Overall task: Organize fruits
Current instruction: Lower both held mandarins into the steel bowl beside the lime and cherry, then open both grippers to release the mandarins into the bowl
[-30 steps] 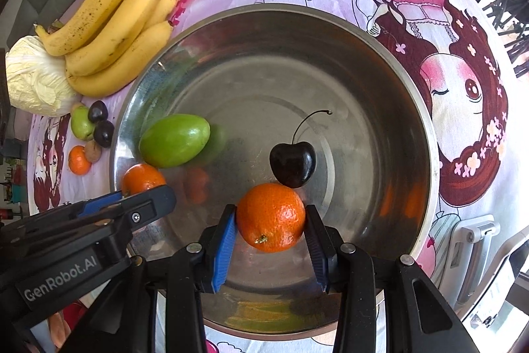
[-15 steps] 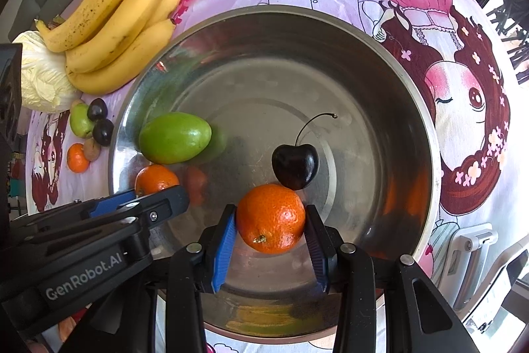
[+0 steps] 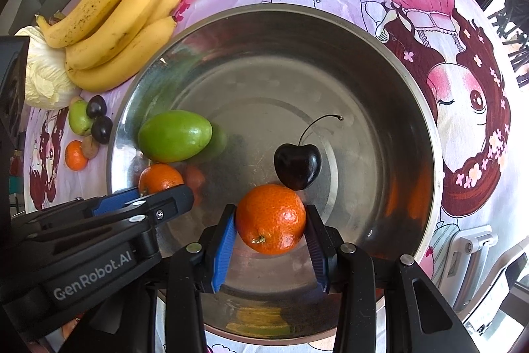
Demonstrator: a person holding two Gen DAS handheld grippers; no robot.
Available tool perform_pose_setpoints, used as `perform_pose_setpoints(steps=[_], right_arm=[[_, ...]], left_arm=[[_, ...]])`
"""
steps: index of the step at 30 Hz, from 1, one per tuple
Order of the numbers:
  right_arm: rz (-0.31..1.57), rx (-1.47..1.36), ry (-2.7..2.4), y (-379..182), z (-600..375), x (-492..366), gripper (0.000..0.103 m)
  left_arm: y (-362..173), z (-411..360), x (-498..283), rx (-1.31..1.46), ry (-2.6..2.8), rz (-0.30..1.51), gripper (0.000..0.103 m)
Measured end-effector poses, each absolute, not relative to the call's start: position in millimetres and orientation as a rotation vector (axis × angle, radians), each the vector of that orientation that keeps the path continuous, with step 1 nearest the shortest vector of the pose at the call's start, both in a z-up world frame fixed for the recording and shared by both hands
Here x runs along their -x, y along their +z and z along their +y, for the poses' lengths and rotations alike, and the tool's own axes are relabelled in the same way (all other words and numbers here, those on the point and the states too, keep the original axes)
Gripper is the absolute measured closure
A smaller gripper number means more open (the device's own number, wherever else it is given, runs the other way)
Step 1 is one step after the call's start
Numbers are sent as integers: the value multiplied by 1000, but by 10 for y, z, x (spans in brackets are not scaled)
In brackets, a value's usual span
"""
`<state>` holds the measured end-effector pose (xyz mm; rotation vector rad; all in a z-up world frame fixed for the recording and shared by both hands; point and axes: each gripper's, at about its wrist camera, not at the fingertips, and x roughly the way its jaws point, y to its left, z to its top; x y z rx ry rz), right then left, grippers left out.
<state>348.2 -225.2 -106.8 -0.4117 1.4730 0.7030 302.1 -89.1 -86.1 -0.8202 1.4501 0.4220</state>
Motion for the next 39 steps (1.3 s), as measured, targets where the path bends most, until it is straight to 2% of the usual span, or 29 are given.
perform_pose_setpoints(steps=[9, 14, 18, 30, 32, 37, 39], right_arm=[[1472, 430, 689, -1052, -2233, -3419, 59], [1465, 423, 682, -966, -2251, -3401, 51], [1451, 425, 686, -876, -2246, -3394, 51], [1422, 442, 690, -610, -2245, -3320, 50], [1424, 436, 688, -624, -2260, -3324, 35], [1422, 443, 681, -657, -2242, -3307, 23], [1424, 437, 682, -671, -2236, -3307, 18]], left_arm=[[-738, -849, -2991, 839, 422, 1436, 64], [-632, -869, -2940, 844, 420, 1427, 64], [-497, -878, -2899, 836, 424, 1418, 52], [-146, -790, -2765, 824, 462, 1393, 52], [-176, -787, -2729, 822, 475, 1401, 51], [-239, -759, -2688, 807, 509, 1418, 44], [-233, -737, -2654, 807, 525, 1416, 35]])
